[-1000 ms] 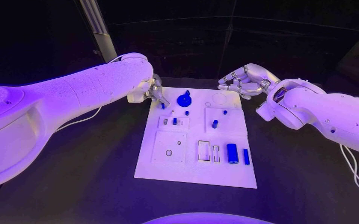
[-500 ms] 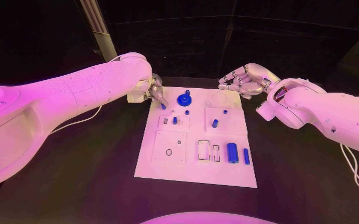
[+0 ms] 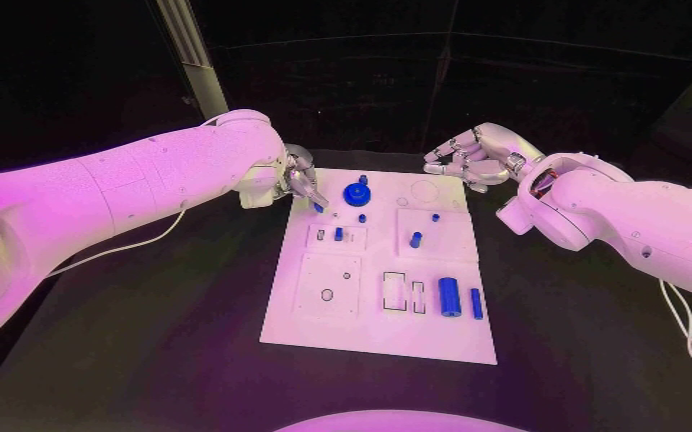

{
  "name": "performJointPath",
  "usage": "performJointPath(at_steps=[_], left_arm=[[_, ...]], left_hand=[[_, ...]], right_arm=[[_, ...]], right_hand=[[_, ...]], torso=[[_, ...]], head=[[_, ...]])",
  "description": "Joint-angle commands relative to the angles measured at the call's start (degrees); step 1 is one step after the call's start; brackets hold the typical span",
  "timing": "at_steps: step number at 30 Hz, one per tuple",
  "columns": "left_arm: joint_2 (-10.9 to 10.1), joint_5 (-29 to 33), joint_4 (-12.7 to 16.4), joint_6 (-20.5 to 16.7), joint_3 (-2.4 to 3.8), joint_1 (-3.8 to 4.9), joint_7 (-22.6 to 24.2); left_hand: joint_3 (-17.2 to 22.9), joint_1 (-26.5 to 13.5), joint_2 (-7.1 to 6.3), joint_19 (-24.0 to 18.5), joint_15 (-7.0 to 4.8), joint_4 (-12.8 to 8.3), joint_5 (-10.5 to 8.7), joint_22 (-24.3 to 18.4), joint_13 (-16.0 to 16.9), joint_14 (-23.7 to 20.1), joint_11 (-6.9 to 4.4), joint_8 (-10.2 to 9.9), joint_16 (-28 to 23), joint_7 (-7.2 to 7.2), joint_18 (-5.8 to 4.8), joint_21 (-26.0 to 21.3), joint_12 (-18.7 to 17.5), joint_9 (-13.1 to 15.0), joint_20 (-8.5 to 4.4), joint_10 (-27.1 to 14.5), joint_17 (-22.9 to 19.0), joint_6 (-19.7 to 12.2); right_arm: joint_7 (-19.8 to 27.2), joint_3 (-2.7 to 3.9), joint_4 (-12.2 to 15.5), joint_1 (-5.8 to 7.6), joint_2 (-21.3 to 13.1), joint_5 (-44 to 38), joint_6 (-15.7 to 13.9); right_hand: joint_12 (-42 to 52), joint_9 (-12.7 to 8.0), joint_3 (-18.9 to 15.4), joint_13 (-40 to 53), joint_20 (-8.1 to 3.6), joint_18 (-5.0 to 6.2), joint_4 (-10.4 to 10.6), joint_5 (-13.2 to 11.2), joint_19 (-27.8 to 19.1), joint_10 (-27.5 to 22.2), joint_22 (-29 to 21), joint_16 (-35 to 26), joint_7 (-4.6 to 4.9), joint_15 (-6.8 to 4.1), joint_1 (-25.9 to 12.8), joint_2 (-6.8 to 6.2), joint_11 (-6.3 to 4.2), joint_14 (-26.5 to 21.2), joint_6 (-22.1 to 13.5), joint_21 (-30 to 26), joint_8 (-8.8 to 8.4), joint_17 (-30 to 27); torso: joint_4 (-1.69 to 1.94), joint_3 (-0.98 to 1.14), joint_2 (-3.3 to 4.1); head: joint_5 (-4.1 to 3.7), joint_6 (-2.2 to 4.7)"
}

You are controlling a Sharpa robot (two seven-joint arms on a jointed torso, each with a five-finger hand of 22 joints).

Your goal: Assemble the parts on the task board

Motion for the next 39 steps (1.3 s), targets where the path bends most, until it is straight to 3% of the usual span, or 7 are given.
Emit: performJointPath(at_steps=[1, 8, 17, 22, 29, 39], left_arm=[[-1.55, 0.32, 3.00, -5.63, 0.00, 0.12, 1.43], [-4.47, -1.90, 8.68, -8.95, -0.12, -0.16, 1.36], [-6.33, -4.90, 12.77, -10.03, -0.84, -0.87, -0.31], [-6.77, -5.21, 13.93, -9.45, -1.13, -1.16, -1.44], [-7.32, -5.33, 15.05, -8.54, -2.29, -1.50, -2.89], [-7.66, -5.73, 15.61, -7.70, -2.57, -1.63, -3.79]], left_hand=[[7.53, -0.39, -0.82, 1.24, -0.16, -6.57, -0.22, 1.26, 0.14, 5.85, 0.07, 0.41, 0.18, 0.07, 0.07, 0.34, -0.11, 0.23, -0.27, 0.55, 15.09, 0.52], [9.25, -1.25, -1.51, 1.41, -0.20, -6.93, -0.27, 1.70, 0.36, 5.85, 0.02, 0.56, 0.18, 0.02, -0.01, 0.62, 0.05, 0.63, -0.31, 0.84, 15.09, 0.60], [9.84, -1.54, -1.75, 1.49, -0.23, -7.07, -0.28, 1.88, 0.48, 5.85, -0.01, 0.64, 0.18, -0.01, -0.05, 0.74, 0.15, 0.79, -0.33, 0.99, 15.09, 0.65], [10.19, -1.76, -1.85, 1.48, -0.24, -7.10, -0.30, 1.83, 0.57, 5.85, -0.02, 0.68, 0.18, -0.02, -0.04, 0.70, 0.21, 0.87, -0.35, 1.08, 15.09, 0.68], [10.33, -1.86, -1.89, 1.49, -0.24, -7.11, -0.30, 1.83, 0.54, 5.85, -0.03, 0.70, 0.18, -0.03, -0.03, 0.69, 0.19, 0.91, -0.35, 1.09, 15.09, 0.70], [10.47, -1.96, -1.94, 1.49, -0.25, -7.12, -0.31, 1.83, 0.52, 5.85, -0.03, 0.73, 0.18, -0.04, -0.03, 0.68, 0.17, 0.95, -0.35, 1.09, 15.09, 0.71]], right_arm=[[0.39, 0.03, 0.04, 0.12, -0.08, -0.11, 0.26], [0.45, 0.03, -0.15, 0.11, -0.03, -0.11, 0.33], [0.49, 0.03, -0.28, 0.11, 0.07, -0.11, 0.43], [0.50, 0.03, -0.31, 0.11, 0.11, -0.11, 0.47], [0.52, 0.03, -0.30, 0.11, 0.07, -0.11, 0.45], [0.54, 0.03, -0.26, 0.11, 0.02, -0.11, 0.45]], right_hand=[[0.35, 0.05, -0.29, 0.06, -0.01, 0.53, -0.06, 0.33, -0.18, -0.05, 0.00, -0.27, 0.03, -0.05, 0.12, 0.21, -0.13, 1.68, -0.38, -0.35, 0.32, 0.00], [0.34, 0.05, -0.31, 0.05, -0.01, 0.54, -0.04, 0.34, -0.21, -0.06, -0.07, -0.28, 0.03, -0.05, 0.11, 0.22, -0.13, 1.68, -0.37, -0.39, 0.32, -0.01], [0.34, 0.05, -0.31, 0.05, -0.01, 0.54, -0.04, 0.34, -0.21, -0.06, -0.07, -0.28, 0.03, -0.05, 0.11, 0.22, -0.13, 1.68, -0.37, -0.39, 0.32, -0.01], [0.34, 0.05, -0.31, 0.05, -0.01, 0.54, -0.04, 0.34, -0.21, -0.06, -0.07, -0.28, 0.03, -0.05, 0.11, 0.22, -0.13, 1.68, -0.37, -0.39, 0.32, -0.01], [0.34, 0.05, -0.31, 0.05, -0.01, 0.54, -0.04, 0.34, -0.21, -0.06, -0.07, -0.28, 0.03, -0.05, 0.11, 0.22, -0.13, 1.68, -0.37, -0.39, 0.32, -0.01], [0.38, 0.06, -0.39, 0.06, -0.02, 0.55, 0.02, 0.33, -0.21, -0.04, -0.09, -0.29, 0.02, -0.05, 0.06, 0.25, -0.13, 1.68, -0.35, -0.41, 0.34, 0.00]], torso=[[-0.01, -0.05, 0.03], [0.23, -0.09, 0.04], [0.06, -0.05, 0.04], [0.03, -0.03, 0.05], [0.07, -0.03, 0.04], [-0.01, -0.03, 0.00]], head=[[0.13, 0.00], [0.30, -0.35], [0.66, -0.72], [0.70, -0.90], [0.78, -1.11], [0.90, -1.11]])
